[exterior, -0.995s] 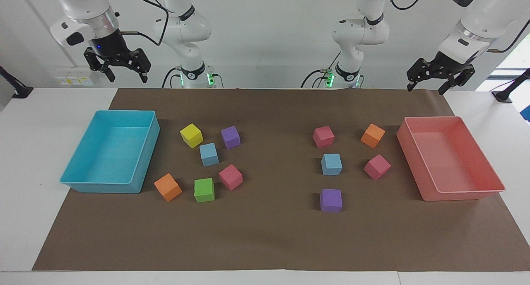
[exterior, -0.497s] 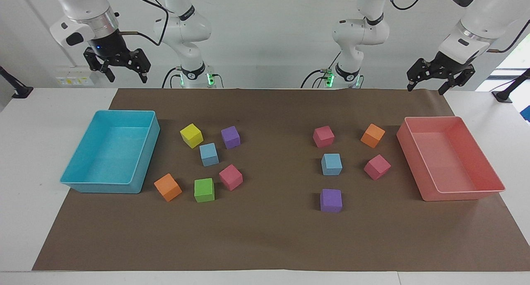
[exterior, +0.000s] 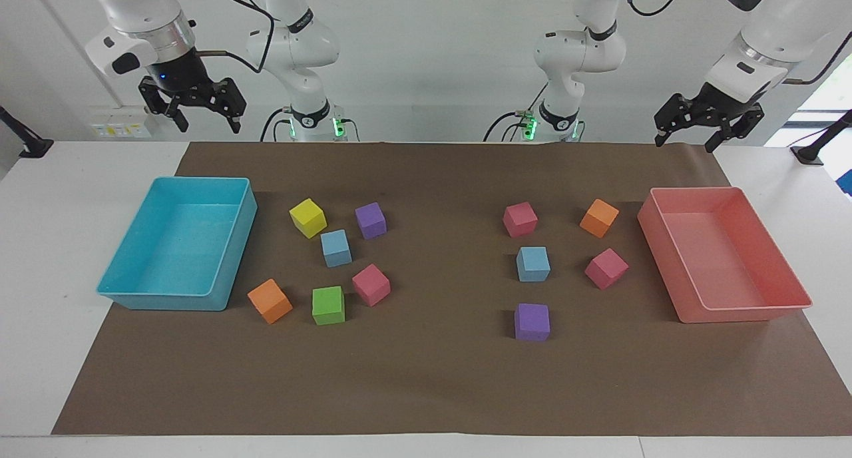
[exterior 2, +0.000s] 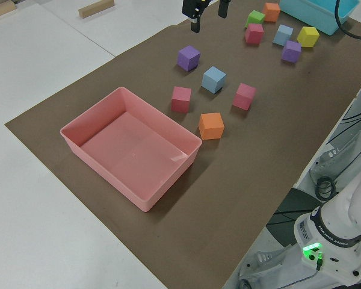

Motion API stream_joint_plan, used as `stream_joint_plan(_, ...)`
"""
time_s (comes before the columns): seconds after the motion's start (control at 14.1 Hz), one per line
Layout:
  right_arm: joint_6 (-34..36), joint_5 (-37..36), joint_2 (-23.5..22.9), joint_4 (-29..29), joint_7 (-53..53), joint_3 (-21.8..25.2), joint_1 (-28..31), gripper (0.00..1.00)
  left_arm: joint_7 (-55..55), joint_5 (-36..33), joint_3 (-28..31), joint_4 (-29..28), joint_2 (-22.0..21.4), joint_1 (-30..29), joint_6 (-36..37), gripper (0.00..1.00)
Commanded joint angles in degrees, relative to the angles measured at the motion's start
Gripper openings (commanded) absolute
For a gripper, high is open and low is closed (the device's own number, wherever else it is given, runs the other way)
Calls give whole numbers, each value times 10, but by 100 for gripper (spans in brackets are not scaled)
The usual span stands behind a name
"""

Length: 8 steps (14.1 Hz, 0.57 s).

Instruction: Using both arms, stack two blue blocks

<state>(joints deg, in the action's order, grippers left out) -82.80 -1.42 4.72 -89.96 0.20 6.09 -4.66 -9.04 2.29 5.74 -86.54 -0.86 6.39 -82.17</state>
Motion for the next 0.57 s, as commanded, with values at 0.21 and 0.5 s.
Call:
stream_joint_plan(0.21, -9, 4, 12, -17, -13, -2, 6, 100, -1, 6, 1, 0, -6, -1, 8, 100)
stream_joint_plan(0.5, -9, 4, 13, -18, -13, -2, 6, 100, -4, 5, 1, -1, -6, 0, 8, 100)
